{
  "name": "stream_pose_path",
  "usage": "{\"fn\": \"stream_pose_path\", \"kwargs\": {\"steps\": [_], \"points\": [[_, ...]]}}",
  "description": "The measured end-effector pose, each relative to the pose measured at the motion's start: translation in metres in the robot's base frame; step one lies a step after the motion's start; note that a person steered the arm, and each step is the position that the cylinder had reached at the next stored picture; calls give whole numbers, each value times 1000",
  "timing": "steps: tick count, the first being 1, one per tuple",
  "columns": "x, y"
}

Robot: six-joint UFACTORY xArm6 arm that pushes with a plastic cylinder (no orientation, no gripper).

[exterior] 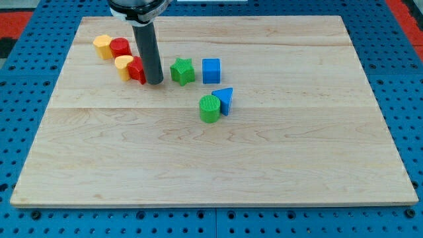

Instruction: Move red star along with yellow heart to yellow hexagon

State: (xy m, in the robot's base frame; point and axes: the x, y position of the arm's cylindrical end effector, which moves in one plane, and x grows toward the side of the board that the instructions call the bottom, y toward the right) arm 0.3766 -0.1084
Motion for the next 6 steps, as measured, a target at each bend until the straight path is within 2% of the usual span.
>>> {"fn": "stream_pose_path", "kwargs": {"steps": [2,3,6], "points": [[-7,41],[-16,30],[-21,-58]]}}
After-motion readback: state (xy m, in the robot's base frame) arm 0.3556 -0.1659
